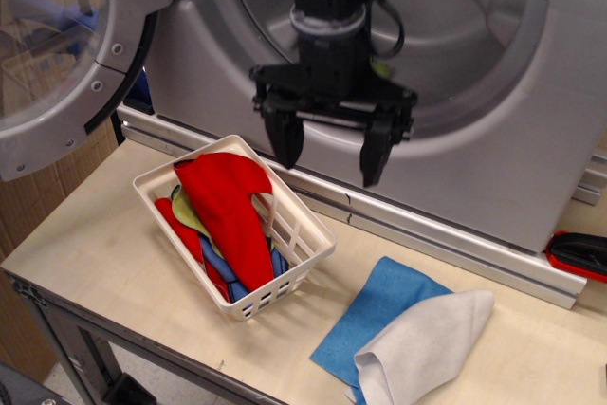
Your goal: Take clothes out of laundry machine
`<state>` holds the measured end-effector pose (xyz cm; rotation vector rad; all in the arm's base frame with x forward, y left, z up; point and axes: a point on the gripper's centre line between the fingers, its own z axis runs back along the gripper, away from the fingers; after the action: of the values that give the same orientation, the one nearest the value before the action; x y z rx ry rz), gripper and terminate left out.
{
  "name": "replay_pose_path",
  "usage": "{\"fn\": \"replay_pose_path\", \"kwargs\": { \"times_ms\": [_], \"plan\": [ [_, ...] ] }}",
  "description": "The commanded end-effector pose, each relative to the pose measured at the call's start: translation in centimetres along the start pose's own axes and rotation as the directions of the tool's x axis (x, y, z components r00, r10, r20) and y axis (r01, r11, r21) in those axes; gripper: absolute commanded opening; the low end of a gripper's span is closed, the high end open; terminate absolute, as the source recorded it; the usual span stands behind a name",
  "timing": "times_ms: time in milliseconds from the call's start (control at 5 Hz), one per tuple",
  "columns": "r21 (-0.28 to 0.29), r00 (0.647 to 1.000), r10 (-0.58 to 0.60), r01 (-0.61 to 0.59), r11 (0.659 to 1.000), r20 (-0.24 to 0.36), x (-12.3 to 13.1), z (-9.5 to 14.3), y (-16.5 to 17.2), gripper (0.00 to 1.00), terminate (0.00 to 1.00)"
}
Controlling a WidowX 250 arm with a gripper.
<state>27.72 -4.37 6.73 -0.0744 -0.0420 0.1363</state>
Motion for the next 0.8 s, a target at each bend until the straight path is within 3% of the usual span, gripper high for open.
{"fn": "replay_pose_path", "kwargs": {
  "times_ms": [0,600],
  "plan": [
    [0.002,0.969,0.026,-0.027,1.000,0.244,1.6,1.2,1.0,1.00,0.00],
    [-0.026,0.910,0.032,-0.023,0.999,0.413,6.2,1.0,3.5,1.00,0.00]
  ]
}}
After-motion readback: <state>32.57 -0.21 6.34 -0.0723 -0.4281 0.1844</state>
